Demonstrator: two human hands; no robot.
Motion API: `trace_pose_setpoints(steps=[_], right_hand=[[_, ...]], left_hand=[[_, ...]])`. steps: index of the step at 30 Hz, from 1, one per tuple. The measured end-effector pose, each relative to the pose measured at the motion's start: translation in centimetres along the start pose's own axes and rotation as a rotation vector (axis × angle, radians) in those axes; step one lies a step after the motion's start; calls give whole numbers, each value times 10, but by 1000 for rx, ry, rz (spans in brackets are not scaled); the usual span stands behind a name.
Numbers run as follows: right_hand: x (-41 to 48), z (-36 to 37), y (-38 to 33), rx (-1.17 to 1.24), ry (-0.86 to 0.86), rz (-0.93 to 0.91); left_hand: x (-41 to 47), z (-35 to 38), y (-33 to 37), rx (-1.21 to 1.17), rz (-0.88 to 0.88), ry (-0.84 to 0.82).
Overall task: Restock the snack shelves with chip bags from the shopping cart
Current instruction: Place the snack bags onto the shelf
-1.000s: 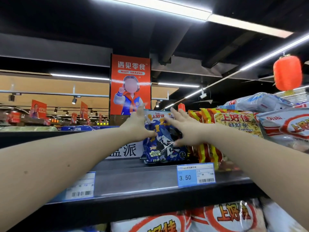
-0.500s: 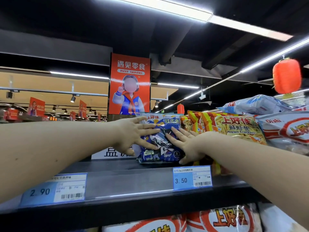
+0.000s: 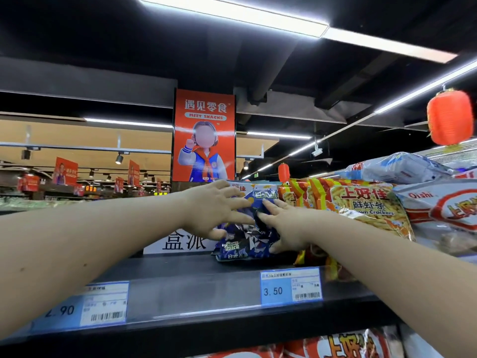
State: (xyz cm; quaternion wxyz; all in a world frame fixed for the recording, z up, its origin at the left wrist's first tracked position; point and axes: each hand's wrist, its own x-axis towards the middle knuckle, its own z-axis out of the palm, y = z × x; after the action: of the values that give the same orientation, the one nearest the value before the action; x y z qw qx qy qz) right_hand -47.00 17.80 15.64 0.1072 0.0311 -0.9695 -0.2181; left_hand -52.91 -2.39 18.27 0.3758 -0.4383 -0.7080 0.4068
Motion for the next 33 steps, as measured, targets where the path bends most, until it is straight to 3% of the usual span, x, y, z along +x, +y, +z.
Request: trace_pose_setpoints(steps=[3, 7, 12, 17, 21, 23, 27, 33], right_hand=[[-4, -6, -1, 45, 129, 9], [-16, -8, -2, 93, 408, 78], [-55, -4, -2, 165, 677, 114], [-101, 11, 5, 175, 793, 174], [-133, 32, 28, 214, 897, 247], [-146, 41, 41, 280, 895, 288], [-158, 55, 71, 407, 716, 331], [-150, 65, 99, 511, 570, 210]], left_hand=[[1, -18, -7, 29, -66, 84], [3, -42, 4, -5, -248, 15], [3, -68, 32, -440, -526, 66], [11, -98, 61, -623, -654, 254], [18, -123, 94, -624, -671, 288], [26, -128, 108, -619, -666, 283], [54, -129, 128, -629, -690, 206], [100, -134, 137, -628, -683, 215]])
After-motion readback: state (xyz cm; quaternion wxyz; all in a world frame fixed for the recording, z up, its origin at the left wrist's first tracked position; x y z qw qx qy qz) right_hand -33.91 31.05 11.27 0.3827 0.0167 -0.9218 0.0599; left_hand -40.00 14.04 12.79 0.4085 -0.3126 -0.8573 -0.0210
